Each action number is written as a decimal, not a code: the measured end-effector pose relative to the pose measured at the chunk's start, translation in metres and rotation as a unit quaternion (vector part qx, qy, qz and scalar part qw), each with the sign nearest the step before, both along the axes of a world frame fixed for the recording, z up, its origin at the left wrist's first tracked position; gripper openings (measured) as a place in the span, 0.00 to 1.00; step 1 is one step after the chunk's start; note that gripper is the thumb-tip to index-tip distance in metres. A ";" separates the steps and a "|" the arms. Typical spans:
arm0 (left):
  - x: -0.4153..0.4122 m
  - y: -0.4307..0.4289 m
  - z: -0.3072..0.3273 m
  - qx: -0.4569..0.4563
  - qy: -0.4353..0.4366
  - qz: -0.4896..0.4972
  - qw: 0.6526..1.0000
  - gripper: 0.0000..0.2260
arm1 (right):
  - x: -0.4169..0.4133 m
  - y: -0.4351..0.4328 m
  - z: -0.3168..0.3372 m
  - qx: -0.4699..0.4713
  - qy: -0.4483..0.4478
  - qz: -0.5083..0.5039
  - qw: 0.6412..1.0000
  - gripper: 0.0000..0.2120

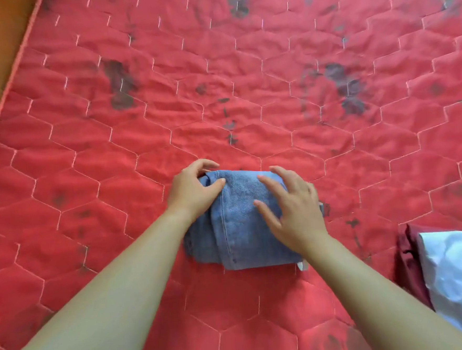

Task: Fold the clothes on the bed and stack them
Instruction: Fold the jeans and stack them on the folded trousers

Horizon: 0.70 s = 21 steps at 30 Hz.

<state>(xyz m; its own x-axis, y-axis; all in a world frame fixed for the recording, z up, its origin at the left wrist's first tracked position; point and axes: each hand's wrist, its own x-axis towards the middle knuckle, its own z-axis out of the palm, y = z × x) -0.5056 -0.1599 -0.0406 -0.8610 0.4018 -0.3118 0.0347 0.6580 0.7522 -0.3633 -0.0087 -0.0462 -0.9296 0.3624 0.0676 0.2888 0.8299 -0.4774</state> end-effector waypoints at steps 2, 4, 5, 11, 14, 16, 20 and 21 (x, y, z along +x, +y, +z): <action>0.001 0.007 -0.028 -0.064 0.006 0.065 0.996 0.12 | -0.008 0.002 -0.030 0.046 -0.098 0.020 0.994 0.20; 0.022 0.009 -0.047 -0.111 0.024 0.123 0.986 0.21 | -0.011 0.005 -0.052 0.060 -0.161 0.010 0.985 0.21; 0.038 0.009 -0.052 -0.136 0.042 0.129 0.981 0.26 | -0.011 0.004 -0.059 0.064 -0.170 0.008 0.983 0.21; 0.082 0.001 -0.063 -0.185 0.012 0.151 0.971 0.39 | 0.003 0.005 -0.059 0.021 -0.115 -0.089 0.989 0.19; 0.089 -0.001 -0.063 -0.189 0.008 0.161 0.969 0.40 | 0.024 0.004 -0.057 -0.055 -0.124 -0.186 0.973 0.25; 0.093 -0.003 -0.063 -0.188 0.012 0.163 0.969 0.39 | 0.036 -0.001 -0.059 -0.141 -0.088 -0.188 0.968 0.29; 0.101 -0.012 -0.066 -0.187 0.012 0.152 0.970 0.38 | 0.042 -0.007 -0.067 -0.195 -0.066 -0.185 0.961 0.30; 0.104 -0.014 -0.066 -0.184 0.003 0.153 0.971 0.38 | 0.044 -0.007 -0.068 -0.200 -0.066 -0.180 0.961 0.30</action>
